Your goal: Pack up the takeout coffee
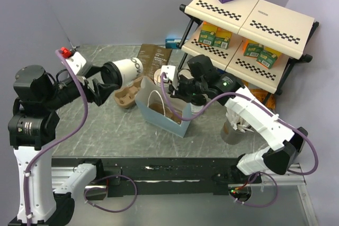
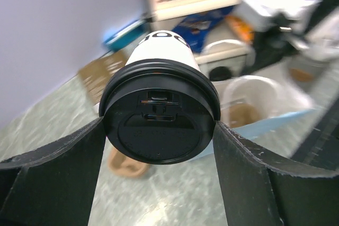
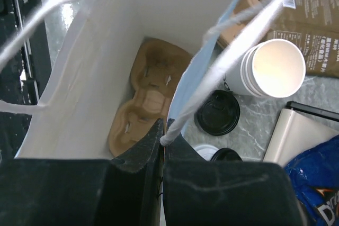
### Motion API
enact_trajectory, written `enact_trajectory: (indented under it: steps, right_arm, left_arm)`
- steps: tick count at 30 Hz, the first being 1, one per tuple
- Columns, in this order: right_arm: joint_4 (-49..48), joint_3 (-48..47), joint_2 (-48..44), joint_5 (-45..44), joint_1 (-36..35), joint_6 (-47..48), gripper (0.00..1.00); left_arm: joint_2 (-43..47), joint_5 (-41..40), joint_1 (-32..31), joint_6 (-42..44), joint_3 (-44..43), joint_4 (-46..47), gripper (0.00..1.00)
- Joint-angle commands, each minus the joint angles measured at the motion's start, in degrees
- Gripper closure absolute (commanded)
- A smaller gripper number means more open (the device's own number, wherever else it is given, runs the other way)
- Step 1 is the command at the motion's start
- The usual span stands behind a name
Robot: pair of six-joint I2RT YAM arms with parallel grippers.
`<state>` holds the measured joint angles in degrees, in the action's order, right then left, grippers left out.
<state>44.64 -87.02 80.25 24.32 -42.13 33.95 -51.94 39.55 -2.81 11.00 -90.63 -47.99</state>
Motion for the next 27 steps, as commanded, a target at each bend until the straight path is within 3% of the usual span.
enact_trajectory:
  steps: [1,9,19,27]
  right_arm:
    - [-5.4,1.1,-3.7,-0.2,-1.0,-3.7,1.0]
    - [-7.0,-0.2,-3.2,-2.3,-1.2,-4.8,1.0]
    - [-6.0,-3.3,-2.2,-2.3,-2.3,-3.5,1.0]
    - [-6.2,-2.6,-3.0,-3.9,-5.9,-0.8,1.0]
  left_arm:
    - [-0.7,13.3,0.3,-0.6,-2.0,-1.0,0.99]
    - [-1.1,17.1,0.2,9.6,-3.2,-11.3,0.99]
    - [1.3,19.7,0.2,13.0,2.1,-12.5,0.99]
    - [-2.8,23.7,0.2,15.7,3.2,-13.2,0.99]
